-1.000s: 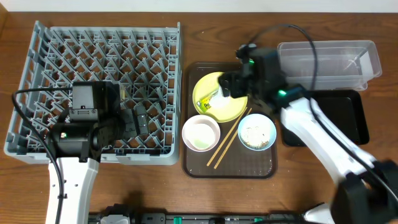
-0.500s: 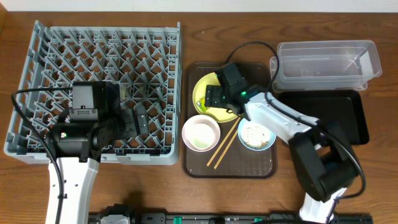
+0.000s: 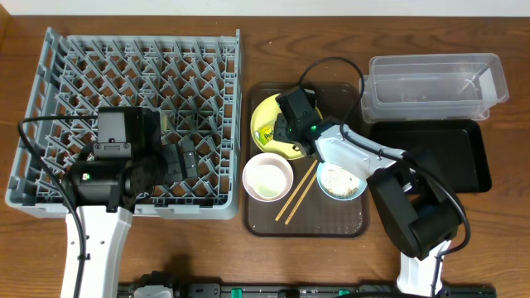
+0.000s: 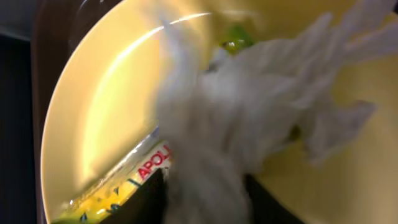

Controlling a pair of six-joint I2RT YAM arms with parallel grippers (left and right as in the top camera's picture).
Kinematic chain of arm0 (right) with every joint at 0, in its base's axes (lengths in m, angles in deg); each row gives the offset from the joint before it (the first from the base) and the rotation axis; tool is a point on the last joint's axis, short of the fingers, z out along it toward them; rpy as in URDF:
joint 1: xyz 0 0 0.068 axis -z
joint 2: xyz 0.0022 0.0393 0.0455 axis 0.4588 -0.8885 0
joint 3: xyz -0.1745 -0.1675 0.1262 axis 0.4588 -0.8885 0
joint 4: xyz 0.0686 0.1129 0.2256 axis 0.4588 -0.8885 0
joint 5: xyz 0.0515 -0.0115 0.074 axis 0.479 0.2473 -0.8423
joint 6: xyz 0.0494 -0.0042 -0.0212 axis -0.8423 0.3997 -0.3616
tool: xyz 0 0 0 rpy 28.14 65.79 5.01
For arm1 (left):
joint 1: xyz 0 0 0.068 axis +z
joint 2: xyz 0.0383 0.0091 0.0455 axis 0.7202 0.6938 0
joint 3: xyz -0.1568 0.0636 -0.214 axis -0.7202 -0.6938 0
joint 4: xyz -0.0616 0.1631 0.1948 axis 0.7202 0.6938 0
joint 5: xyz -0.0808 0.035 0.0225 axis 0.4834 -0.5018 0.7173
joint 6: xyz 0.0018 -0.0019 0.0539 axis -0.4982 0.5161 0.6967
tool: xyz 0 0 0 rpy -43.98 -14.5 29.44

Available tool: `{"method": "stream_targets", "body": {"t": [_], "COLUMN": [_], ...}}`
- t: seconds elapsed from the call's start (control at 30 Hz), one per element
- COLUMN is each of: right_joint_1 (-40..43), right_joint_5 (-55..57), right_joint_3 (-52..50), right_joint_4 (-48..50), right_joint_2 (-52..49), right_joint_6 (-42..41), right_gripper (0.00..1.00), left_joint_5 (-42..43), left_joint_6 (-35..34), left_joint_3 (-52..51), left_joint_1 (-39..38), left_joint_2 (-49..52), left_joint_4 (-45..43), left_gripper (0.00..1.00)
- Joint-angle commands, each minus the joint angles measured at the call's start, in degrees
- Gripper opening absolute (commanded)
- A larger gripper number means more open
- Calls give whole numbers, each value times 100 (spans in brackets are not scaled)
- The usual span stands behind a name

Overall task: Sort waste into correct bins and load items into the dishwasher rack
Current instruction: 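Grasp the tissue and wrapper with the right gripper, drop into clear bin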

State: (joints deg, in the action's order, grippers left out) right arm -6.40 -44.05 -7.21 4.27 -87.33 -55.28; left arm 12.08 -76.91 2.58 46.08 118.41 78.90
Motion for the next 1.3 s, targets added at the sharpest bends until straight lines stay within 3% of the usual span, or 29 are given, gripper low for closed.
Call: {"method": "stream_targets", "body": {"t": [0.0,0.17,0.57,0.8,1.1,1.17,1.27], "right_joint_1": [2,271,1300,2330,3526,3646,3731], "right_joint_5": [68,212,938,1545,1530,1388,1217], "right_joint_3": [20,20,20,20,17,17,17], "right_joint_4": [-39,-302,-960,-933,-879,-837,-649], "right_joint_2": [46,675,2420,2616,2291,2181,2011], "right_joint_6": [129,881,2811,2767,1161,1104,1108], "right_gripper": [18,2,1,1,2,16,53], "left_joint_5": [76,76,76,76,76,76,76], "left_joint_6": [-9,-9,-9,-9,-9,-9,-9], "left_joint_3": [83,83,83,83,83,83,83], "left_joint_1": [24,24,24,24,24,24,24], "left_joint_2": [24,24,24,24,24,24,24], "left_joint_4": [20,17,15,15,17,15,15], "left_gripper": [98,98,98,98,98,98,98]}}
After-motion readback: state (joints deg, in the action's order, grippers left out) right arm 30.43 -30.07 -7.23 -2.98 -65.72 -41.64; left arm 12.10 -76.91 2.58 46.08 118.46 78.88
